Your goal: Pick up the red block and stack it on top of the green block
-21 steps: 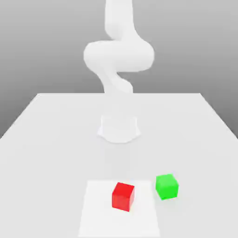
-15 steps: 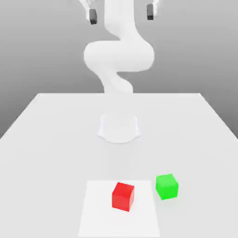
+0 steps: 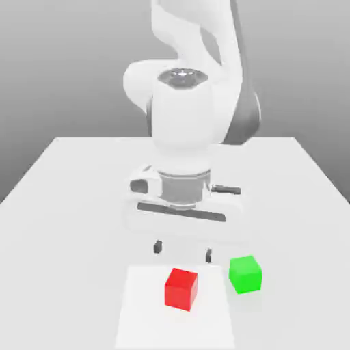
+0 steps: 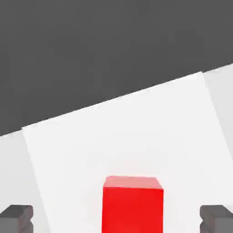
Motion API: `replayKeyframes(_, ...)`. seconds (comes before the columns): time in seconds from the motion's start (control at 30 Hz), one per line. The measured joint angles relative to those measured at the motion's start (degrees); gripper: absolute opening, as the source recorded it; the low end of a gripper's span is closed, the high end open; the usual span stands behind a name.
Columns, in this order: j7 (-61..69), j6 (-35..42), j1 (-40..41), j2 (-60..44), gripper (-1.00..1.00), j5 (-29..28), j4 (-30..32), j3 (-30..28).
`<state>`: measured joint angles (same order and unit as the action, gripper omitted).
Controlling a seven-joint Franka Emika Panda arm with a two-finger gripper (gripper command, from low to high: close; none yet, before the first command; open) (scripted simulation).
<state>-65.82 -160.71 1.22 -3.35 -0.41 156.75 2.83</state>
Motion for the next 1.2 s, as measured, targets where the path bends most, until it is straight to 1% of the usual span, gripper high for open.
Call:
replayKeyframes(0.17, -1.32, -8.71, -1.13, -10.39, 0.0, -1.45, -1.1, -1.42)
replayKeyframes(0.2, -1.39, -9.65, -1.26, -11.5, -1.0, -1.53, -1.25, -1.57)
replayKeyframes(0.43, -1.56, -9.53, -1.16, -11.29, -1.0, -1.72, -1.22, -1.49)
replayKeyframes(0.63, -0.36, -0.06, -0.66, -0.17, -1.0, -0.08, 0.42, -0.49)
replayKeyframes(0.77, 1.73, 4.34, -8.62, 6.56, -1.0, 2.77, 2.76, 3.61)
replayKeyframes(0.87, 2.56, 6.81, -12.96, 10.98, -1.0, 3.88, 4.65, 6.82)
replayKeyframes(0.97, 1.51, 3.13, -13.67, 7.61, -1.0, 2.38, 4.99, 7.96)
replayKeyframes(1.07, -0.82, -2.53, -13.97, 1.68, -1.0, -0.92, 4.8, 7.18)
replayKeyframes(1.1, -1.69, -4.4, -14.05, -0.31, 1.0, -2.16, 4.72, 6.72)
replayKeyframes(1.2, -1.69, -4.4, -14.05, -0.31, 1.0, -2.16, 4.72, 6.72)
